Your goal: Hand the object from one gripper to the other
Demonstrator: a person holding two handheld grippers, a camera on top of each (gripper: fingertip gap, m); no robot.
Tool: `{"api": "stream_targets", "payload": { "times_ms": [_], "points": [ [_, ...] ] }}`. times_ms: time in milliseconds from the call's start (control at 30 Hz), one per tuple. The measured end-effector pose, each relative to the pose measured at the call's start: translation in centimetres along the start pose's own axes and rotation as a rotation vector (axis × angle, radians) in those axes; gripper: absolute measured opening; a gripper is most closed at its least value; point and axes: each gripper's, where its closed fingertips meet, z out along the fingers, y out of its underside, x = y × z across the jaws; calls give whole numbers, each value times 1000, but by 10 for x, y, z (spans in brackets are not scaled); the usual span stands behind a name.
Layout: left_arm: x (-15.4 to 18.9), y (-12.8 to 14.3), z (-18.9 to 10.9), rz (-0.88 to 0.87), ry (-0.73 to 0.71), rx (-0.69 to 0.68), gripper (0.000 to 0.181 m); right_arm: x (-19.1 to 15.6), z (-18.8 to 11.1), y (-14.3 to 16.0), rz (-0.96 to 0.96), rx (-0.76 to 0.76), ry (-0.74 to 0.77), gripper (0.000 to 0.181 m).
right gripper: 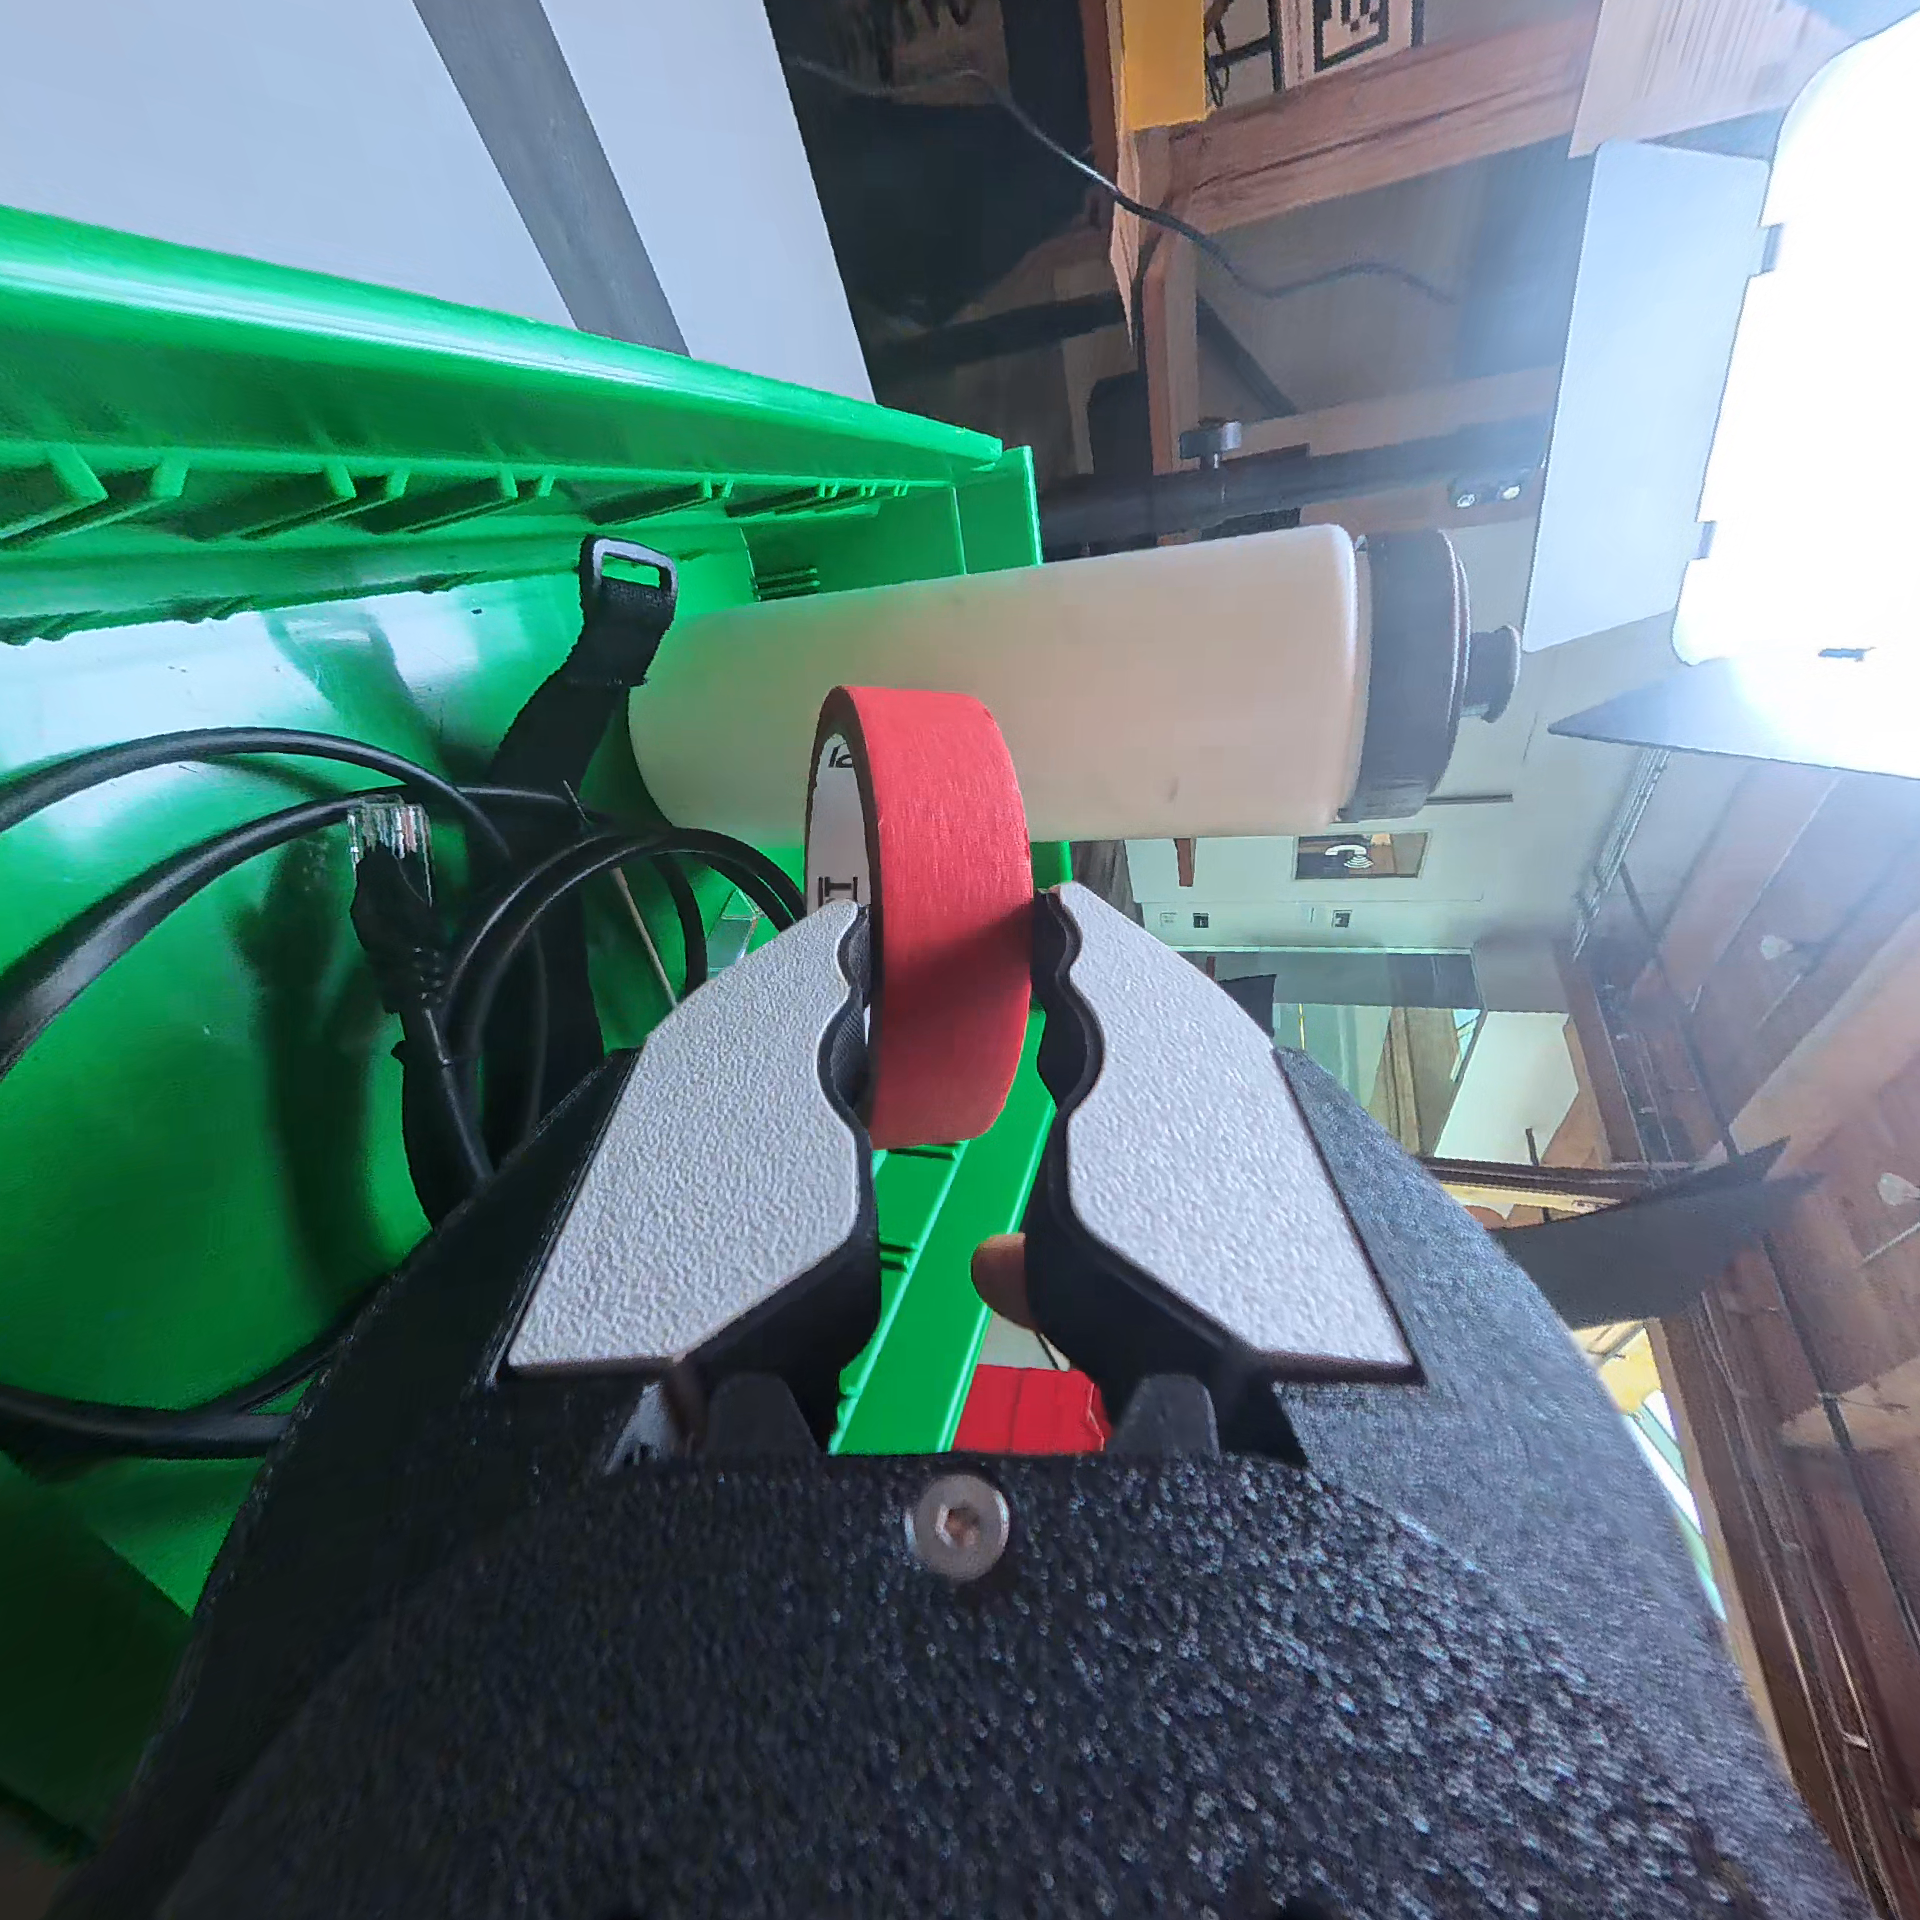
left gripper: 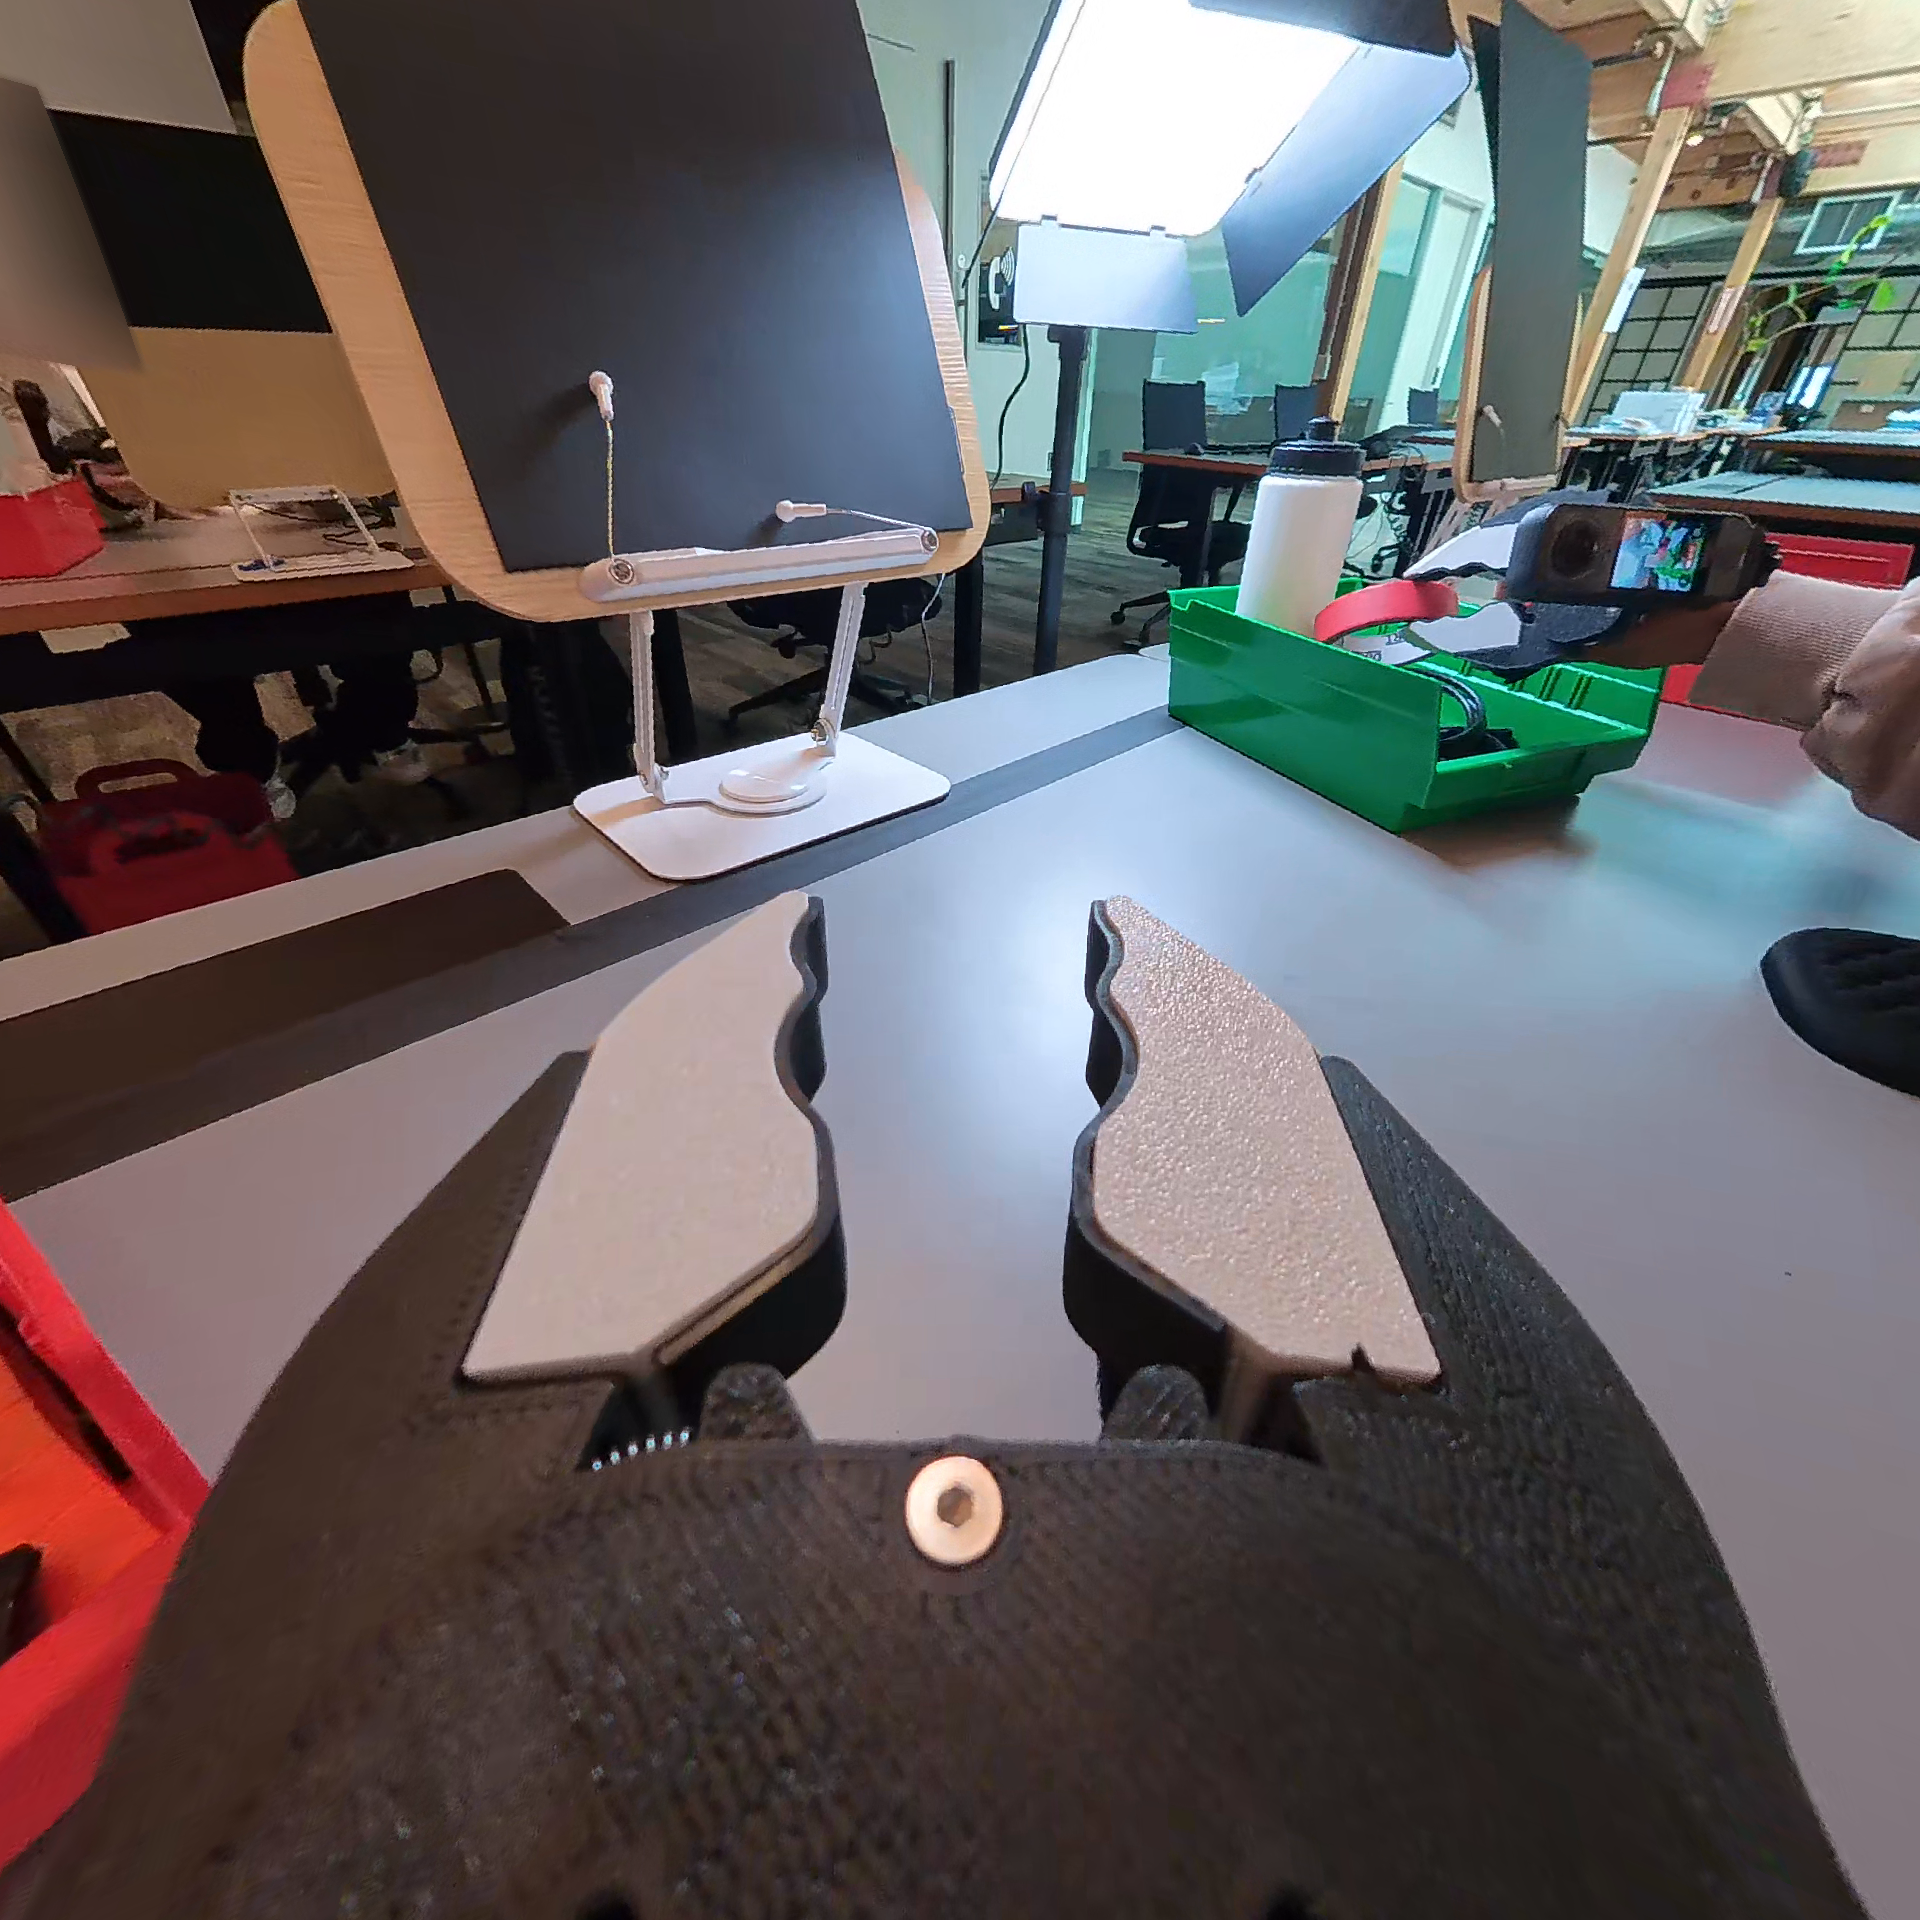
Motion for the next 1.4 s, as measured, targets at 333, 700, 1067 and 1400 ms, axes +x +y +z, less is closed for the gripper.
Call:
{"api": "stream_targets", "payload": {
  "times_ms": [333,700,1067,1400],
  "points": [
    [3,5,3,-9,17,-21,49,-16,-13,-16,178,108,-186,62],
    [1,8,1,-13,11,-49,47,27,-70,-46,856,440,-325,61],
    [-45,-5,-22,72,-207,-29,42,-11,-184,-126,1074,768,-558,58],
    [-170,-46,-95,96,-535,-97,37,-63,-188,-153,1086,780,-728,47]
  ]
}}
